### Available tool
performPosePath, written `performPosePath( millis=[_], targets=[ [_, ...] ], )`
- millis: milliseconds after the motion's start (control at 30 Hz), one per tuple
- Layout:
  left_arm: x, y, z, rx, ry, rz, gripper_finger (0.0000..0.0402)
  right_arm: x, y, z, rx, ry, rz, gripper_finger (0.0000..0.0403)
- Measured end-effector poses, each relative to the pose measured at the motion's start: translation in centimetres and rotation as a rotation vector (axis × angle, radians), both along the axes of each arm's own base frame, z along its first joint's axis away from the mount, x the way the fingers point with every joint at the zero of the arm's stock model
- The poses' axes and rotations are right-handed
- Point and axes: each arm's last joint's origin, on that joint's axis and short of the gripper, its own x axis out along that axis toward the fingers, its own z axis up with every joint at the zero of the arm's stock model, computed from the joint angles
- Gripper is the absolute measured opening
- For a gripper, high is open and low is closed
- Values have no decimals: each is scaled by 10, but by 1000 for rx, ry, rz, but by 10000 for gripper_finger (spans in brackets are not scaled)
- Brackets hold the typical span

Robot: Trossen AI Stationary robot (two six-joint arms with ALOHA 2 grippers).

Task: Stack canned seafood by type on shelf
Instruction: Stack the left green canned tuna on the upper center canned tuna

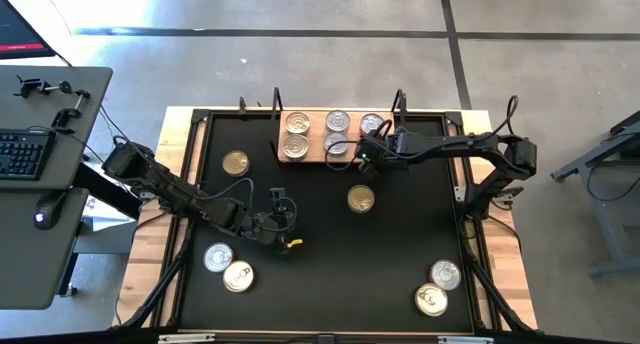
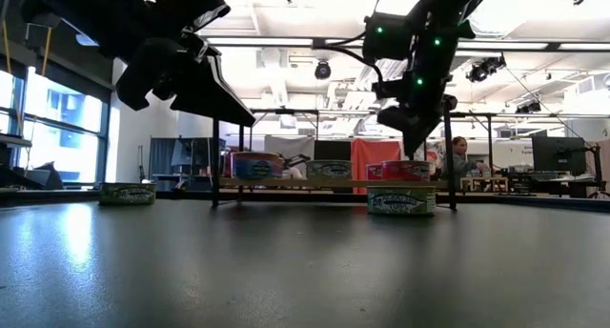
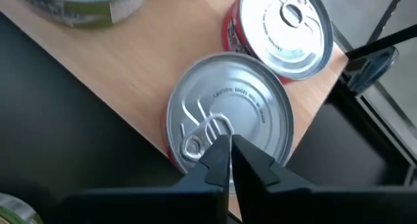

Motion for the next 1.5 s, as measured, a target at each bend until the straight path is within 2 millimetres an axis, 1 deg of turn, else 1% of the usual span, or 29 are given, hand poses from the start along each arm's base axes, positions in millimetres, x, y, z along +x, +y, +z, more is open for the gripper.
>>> performPosePath(
  millis=[100,200,367,667,733,833,900,967,1100,1267,1367,1500],
  targets=[
    [0,0,0,0,0,0,0,2,0,0,4,-23,-4,17],
    [0,0,0,0,0,0,0,0,0,2,2,-25,-9,17],
    [0,0,0,0,0,0,0,-8,2,15,12,-71,-28,16],
    [0,0,0,0,0,0,0,-24,6,48,-45,-168,-15,16],
    [0,0,0,0,0,0,0,-25,6,53,-65,-195,-10,16],
    [0,0,0,0,0,0,0,-18,4,57,-91,-239,34,16],
    [0,0,0,0,-1,0,0,-10,3,56,-69,-283,102,16],
    [0,0,0,-1,-2,0,0,1,3,51,-43,-307,172,16],
    [1,0,1,14,-9,-12,0,21,1,35,-62,-274,216,8],
    [1,0,2,13,-14,-13,0,39,-7,22,-25,-105,189,2],
    [1,0,2,12,-14,-11,0,42,-13,15,-11,38,129,0],
    [1,0,2,7,-15,-7,0,46,-18,7,33,151,82,0]
  ],
)
